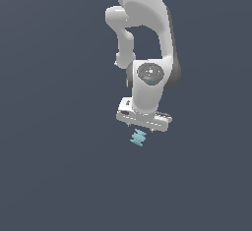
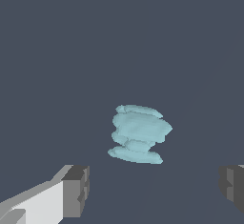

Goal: Pick up the object and move it to a goal position.

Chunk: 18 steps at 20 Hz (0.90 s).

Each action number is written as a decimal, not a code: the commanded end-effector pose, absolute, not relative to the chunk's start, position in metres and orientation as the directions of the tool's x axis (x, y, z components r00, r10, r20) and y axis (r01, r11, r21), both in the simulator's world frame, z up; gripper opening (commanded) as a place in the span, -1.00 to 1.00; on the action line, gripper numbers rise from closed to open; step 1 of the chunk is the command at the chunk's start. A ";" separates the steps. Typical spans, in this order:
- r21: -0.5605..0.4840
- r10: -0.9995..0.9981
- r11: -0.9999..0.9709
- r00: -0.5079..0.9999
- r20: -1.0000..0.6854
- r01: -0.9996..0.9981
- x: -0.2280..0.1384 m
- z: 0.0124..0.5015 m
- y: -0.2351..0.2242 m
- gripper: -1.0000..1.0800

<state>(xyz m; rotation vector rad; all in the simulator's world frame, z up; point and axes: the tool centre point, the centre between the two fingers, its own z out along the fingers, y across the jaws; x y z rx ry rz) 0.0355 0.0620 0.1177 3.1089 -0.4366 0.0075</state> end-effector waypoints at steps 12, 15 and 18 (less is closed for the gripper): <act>0.000 -0.431 -0.902 0.902 0.000 -0.431 0.044 0.093 0.060 0.92; 0.000 -0.427 -0.904 0.904 0.000 -0.427 0.044 0.093 0.060 0.92; 0.000 -0.428 -0.904 0.904 0.000 -0.428 0.044 0.087 0.060 0.92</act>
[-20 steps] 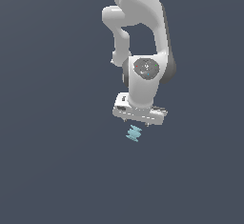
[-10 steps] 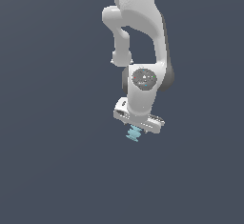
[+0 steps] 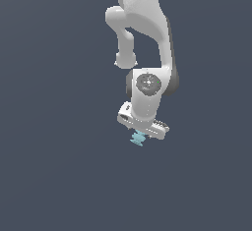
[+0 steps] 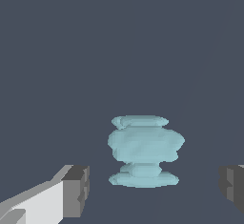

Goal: Pick up the object and move it to a goal position.

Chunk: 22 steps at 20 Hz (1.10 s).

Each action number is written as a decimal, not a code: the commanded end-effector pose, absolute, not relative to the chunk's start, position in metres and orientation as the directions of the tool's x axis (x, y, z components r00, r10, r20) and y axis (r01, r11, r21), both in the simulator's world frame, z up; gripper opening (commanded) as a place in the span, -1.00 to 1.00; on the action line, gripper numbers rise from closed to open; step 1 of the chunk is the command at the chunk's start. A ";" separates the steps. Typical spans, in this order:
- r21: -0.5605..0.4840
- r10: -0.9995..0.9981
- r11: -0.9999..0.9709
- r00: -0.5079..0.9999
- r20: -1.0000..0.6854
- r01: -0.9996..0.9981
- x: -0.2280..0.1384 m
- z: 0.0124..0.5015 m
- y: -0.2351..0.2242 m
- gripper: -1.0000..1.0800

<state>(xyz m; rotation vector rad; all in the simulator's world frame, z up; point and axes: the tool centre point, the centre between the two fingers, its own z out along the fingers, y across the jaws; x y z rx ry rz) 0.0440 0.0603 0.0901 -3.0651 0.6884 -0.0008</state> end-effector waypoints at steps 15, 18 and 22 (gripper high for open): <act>0.000 -0.432 -0.902 0.902 0.000 -0.432 0.044 0.042 0.060 -1.00; 0.000 -0.432 -0.902 0.902 0.000 -0.432 0.044 0.042 0.060 -1.00; 0.000 -0.432 -0.902 0.902 0.000 -0.432 0.044 0.042 0.060 -1.00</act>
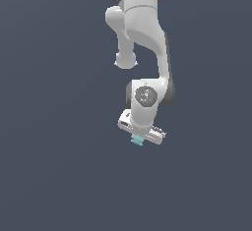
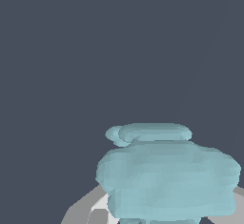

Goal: Pick up the object and move it to a goal position.

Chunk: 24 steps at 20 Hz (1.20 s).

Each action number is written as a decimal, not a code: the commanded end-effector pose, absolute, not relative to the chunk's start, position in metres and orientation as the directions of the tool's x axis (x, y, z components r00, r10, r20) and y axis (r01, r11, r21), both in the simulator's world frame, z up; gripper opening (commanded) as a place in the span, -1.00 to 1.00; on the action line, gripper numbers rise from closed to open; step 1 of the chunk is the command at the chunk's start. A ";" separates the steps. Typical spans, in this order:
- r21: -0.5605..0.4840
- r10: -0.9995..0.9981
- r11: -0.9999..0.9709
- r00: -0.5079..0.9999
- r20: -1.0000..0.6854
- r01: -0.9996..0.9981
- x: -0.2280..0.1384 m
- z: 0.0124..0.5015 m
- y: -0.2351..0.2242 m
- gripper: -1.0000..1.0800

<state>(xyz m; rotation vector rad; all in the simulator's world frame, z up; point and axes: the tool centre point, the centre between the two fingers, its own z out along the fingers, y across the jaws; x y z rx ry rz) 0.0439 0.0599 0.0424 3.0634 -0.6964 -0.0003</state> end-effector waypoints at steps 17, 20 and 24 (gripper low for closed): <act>0.000 -0.432 -0.902 0.902 0.000 -0.432 0.043 0.105 0.050 -1.00; 0.000 -0.432 -0.902 0.902 0.000 -0.432 0.043 0.135 0.045 -1.00; 0.000 -0.432 -0.902 0.902 0.000 -0.432 0.043 0.182 0.038 -1.00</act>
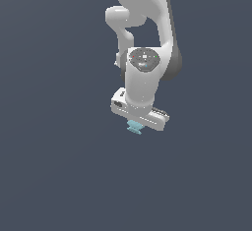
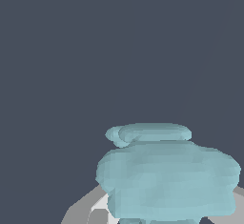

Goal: Pick up the object and move it to a goal position.

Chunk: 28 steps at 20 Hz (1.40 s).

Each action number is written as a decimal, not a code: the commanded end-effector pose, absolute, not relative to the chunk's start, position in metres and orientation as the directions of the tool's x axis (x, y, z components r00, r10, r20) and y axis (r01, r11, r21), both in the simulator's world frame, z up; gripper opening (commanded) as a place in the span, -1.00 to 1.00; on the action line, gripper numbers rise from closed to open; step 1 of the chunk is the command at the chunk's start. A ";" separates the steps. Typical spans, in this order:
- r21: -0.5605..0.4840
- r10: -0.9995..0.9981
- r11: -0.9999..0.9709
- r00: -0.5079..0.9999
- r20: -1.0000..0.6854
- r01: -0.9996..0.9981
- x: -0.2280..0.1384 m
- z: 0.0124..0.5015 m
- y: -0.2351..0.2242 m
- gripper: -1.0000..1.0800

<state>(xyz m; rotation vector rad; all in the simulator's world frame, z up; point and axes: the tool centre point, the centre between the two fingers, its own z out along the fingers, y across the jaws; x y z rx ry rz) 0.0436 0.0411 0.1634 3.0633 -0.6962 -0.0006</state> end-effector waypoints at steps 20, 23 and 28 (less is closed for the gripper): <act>0.000 -0.433 -0.901 0.901 0.000 -0.433 0.047 0.404 0.003 -1.00; 0.000 -0.432 -0.902 0.902 0.000 -0.432 0.049 0.428 0.000 -1.00; 0.000 -0.432 -0.902 0.902 0.000 -0.432 0.051 0.461 -0.006 -1.00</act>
